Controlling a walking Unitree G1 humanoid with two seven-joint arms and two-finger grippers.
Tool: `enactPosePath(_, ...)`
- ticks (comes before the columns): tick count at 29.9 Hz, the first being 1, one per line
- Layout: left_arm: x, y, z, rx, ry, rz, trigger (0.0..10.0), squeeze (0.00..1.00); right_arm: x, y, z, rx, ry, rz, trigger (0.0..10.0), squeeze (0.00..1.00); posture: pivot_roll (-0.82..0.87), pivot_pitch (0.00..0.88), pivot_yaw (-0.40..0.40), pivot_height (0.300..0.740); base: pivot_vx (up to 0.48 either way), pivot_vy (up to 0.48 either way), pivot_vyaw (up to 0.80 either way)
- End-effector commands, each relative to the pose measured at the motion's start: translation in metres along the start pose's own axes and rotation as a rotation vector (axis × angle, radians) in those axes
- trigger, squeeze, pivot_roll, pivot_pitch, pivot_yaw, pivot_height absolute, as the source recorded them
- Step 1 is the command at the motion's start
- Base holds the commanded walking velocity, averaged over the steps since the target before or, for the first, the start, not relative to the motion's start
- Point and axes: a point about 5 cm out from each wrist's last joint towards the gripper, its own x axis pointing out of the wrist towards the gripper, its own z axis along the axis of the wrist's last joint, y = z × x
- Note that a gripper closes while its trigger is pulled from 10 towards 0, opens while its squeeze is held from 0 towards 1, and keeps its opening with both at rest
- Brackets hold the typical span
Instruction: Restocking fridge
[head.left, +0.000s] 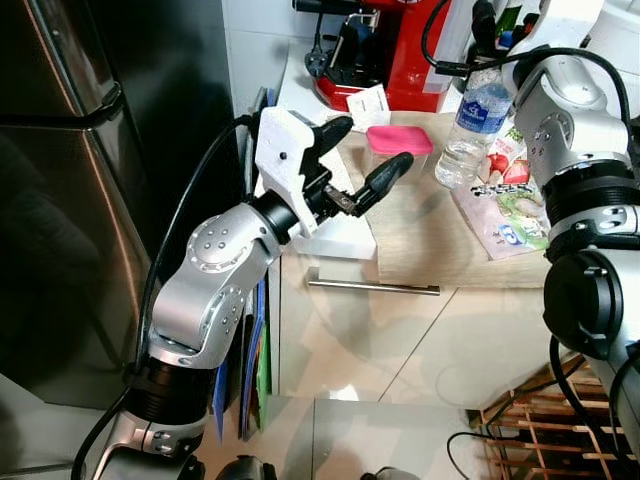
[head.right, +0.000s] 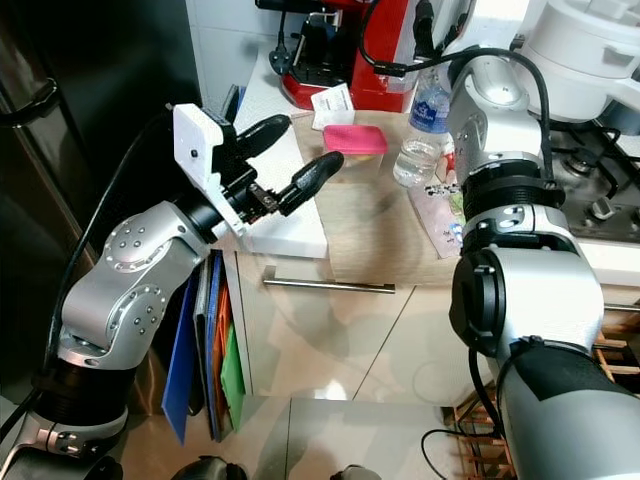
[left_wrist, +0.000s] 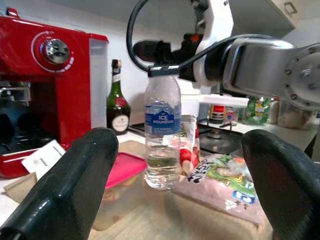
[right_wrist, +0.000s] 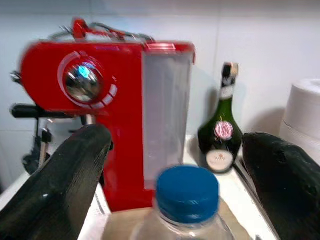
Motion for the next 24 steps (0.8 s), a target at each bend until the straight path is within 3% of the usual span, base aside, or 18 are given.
enactPosePath(1, -0.001, -0.007, 0.003, 0.000, -0.003, -0.028, 10.0, 0.00, 0.001, -0.008, 0.005, 0.024, -0.004, -0.029, 10.0, 0.00, 0.04, 0.085, -0.052, 0.740, 0.000, 0.000, 0.00)
enactPosePath(13, -0.003, -0.008, 0.004, -0.010, 0.005, -0.017, 10.0, 0.00, 0.001, -0.011, -0.008, 0.103, 0.074, -0.049, 10.0, 0.00, 0.05, 0.095, -0.063, 0.740, 0.000, 0.000, 0.00)
enactPosePath(14, -0.003, -0.009, 0.005, -0.010, 0.004, -0.019, 10.0, 0.00, 0.001, -0.012, -0.009, 0.118, 0.078, -0.054, 4.2, 0.00, 0.05, 0.095, -0.063, 0.740, 0.000, 0.000, 0.00)
enactPosePath(15, -0.003, -0.009, 0.005, -0.010, 0.003, -0.020, 10.0, 0.00, 0.001, -0.012, -0.009, 0.123, 0.079, -0.055, 0.0, 0.00, 0.04, 0.096, -0.063, 0.740, 0.000, 0.000, 0.00)
enactPosePath(24, -0.001, -0.014, 0.005, -0.025, -0.005, -0.040, 10.0, 0.00, 0.001, -0.011, -0.013, 0.103, 0.101, -0.039, 0.0, 0.00, 0.04, 0.090, -0.064, 0.740, 0.000, 0.000, 0.00)
